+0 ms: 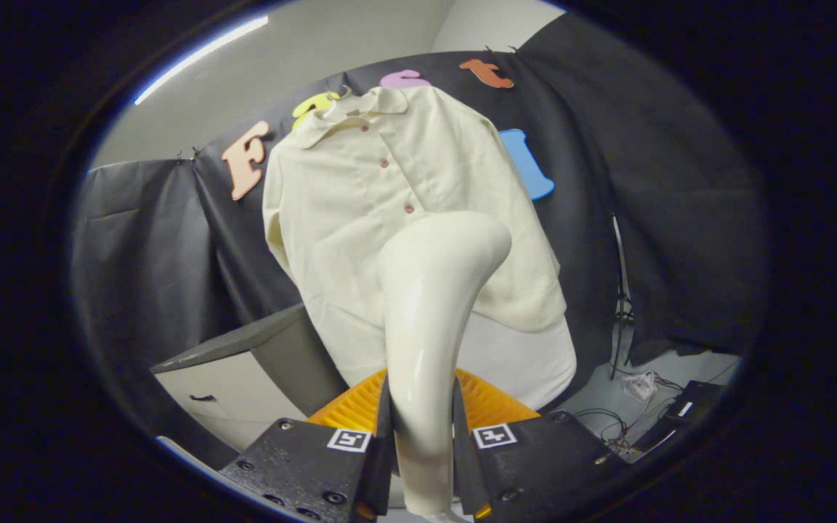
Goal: Iron the clothes twice with a garment steamer, once on the left side and once on the right side.
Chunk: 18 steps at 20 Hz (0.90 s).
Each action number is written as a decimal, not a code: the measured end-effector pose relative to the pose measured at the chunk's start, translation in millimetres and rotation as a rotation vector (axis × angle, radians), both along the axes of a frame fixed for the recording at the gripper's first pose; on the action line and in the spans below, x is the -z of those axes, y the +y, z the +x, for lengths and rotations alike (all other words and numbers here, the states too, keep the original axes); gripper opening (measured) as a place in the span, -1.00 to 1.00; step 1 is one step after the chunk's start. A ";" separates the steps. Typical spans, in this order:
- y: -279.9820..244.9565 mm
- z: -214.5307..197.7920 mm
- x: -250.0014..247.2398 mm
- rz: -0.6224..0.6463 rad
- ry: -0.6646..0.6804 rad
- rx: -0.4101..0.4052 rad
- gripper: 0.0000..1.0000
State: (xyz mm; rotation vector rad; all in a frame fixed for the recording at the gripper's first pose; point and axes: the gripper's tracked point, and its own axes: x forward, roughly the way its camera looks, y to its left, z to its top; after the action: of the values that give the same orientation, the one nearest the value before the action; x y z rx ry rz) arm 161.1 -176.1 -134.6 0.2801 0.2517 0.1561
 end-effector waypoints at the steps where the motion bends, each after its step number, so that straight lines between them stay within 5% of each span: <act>1: 8.2 -6.7 -11.2 -0.008 -0.019 -0.015 -0.26; 10: 104.3 -105.5 -101.0 -0.072 -0.182 -0.104 -0.28; 18: 169.5 -169.3 -127.7 -0.210 -0.314 0.009 -0.28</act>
State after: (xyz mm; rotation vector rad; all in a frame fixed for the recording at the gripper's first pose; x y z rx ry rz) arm -8.2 -6.6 -7.0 0.0456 -0.0456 0.1609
